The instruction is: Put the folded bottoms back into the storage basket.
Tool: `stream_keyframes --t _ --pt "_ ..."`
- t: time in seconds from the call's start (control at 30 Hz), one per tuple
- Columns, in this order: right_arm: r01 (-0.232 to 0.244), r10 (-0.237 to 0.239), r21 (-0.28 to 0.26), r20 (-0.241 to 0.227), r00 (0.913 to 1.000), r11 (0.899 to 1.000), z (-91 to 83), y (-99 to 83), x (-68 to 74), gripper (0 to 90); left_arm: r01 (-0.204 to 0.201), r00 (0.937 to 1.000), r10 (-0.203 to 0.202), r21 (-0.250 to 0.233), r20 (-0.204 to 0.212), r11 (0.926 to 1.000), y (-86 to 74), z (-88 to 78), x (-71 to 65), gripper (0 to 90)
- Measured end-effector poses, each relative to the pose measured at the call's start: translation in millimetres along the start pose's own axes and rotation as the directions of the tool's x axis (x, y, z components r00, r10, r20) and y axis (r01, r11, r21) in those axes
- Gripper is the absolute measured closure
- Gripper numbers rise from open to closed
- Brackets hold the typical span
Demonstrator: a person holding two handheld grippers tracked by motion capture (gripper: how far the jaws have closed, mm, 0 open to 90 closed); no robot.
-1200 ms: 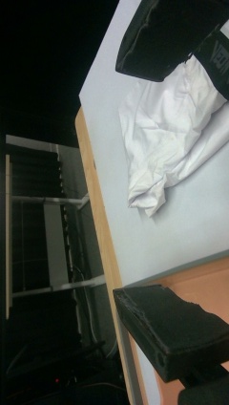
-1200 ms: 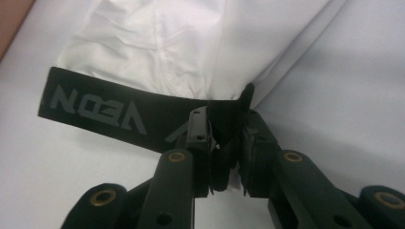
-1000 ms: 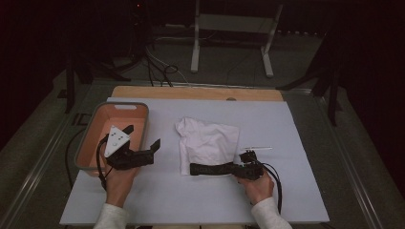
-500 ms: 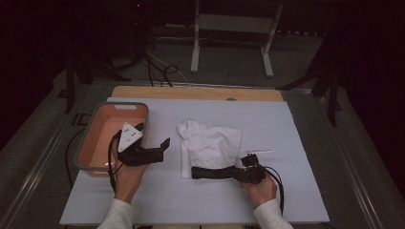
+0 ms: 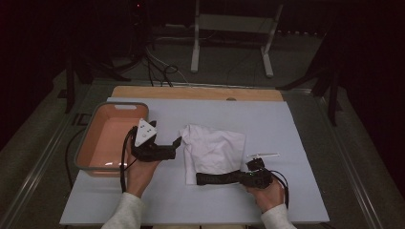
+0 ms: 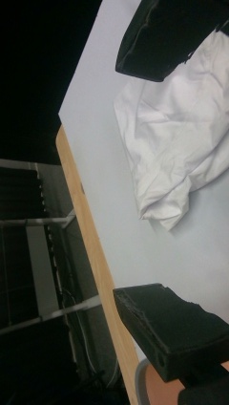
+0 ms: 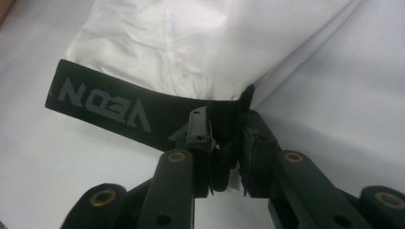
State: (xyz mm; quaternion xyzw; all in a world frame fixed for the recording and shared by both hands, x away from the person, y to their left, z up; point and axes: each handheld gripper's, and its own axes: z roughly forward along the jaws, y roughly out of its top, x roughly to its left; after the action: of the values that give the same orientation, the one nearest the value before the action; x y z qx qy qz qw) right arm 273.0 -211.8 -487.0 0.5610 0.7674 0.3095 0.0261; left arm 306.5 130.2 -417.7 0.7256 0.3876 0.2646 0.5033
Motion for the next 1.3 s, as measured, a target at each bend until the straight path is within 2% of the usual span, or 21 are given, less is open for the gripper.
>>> stream_keyframes --t 0.37,0.77,1.03,1.3 --pt "-0.012 0.012 -0.011 -0.004 0.9999 1.0 -9.9 -6.5 -6.5 77.0 0.013 0.9993 -0.013 0.01 0.035 0.9999 2.9 21.4 -1.4 0.2" --pt "-0.035 0.035 -0.019 -0.013 0.9993 0.999 -16.9 -10.5 -14.2 76.9 0.03 0.9958 -0.032 0.032 0.086 0.999 -5.3 52.3 0.0 0.2" --pt "-0.037 0.037 -0.027 -0.018 0.9992 0.999 -17.5 -10.6 -15.0 76.8 0.024 0.995 -0.029 0.053 0.096 0.9983 -4.8 69.9 2.8 0.3" --pt "-0.038 0.037 -0.027 -0.021 0.9991 0.999 -17.3 -10.6 -14.4 76.7 -0.003 0.9944 -0.005 0.071 0.106 0.9974 -7.0 87.4 3.6 0.8"
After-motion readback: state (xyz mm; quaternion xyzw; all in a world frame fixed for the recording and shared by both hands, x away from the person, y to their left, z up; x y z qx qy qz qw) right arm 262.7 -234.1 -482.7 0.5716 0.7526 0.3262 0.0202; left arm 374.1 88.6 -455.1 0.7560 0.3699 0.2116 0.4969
